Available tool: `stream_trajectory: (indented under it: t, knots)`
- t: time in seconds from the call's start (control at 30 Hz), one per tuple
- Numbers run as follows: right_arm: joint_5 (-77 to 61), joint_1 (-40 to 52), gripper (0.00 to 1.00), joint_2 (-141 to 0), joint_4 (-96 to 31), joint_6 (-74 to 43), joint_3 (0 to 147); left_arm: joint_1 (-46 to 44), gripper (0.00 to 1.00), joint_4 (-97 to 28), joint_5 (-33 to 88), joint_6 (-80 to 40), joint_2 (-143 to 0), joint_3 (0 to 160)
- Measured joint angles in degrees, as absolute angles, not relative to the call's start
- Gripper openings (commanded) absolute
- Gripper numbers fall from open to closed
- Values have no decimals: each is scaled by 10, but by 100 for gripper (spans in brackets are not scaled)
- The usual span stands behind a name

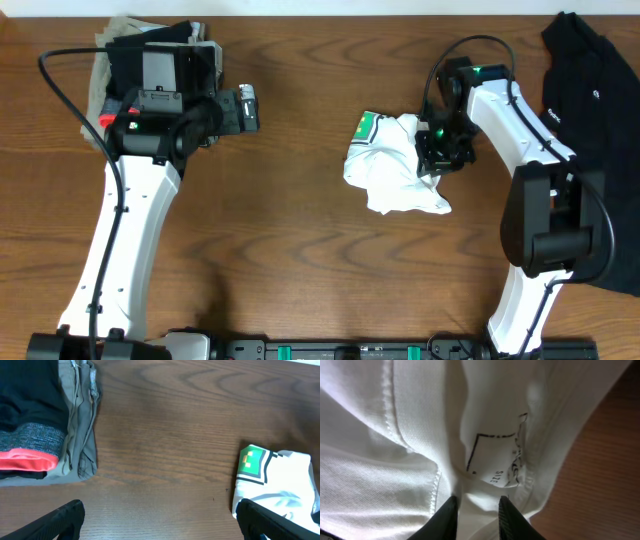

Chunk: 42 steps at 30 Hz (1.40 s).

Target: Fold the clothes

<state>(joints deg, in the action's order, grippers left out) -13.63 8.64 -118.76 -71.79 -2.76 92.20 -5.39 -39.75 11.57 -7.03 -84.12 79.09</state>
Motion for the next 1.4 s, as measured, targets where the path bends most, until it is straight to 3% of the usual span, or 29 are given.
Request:
stream_trajectory:
  t: [0.17,0.57,1.03,1.27,1.4]
  knots:
    - [-135,77,30,-1172,-726,-28,942,-54,98,-398,116,-68,-844,791]
    - [-176,105,24,-1109,-737,-22,976,-54,98,-405,116,-62,-856,791]
    - [-123,130,31,-1109,-740,-33,893,-54,98,-416,116,-62,-889,791]
    - [-111,129,24,-1109,-728,-35,880,-54,98,-416,116,-62,-889,791]
    - [-110,129,8,-1109,-715,-37,848,-54,98,-417,134,-55,-893,791]
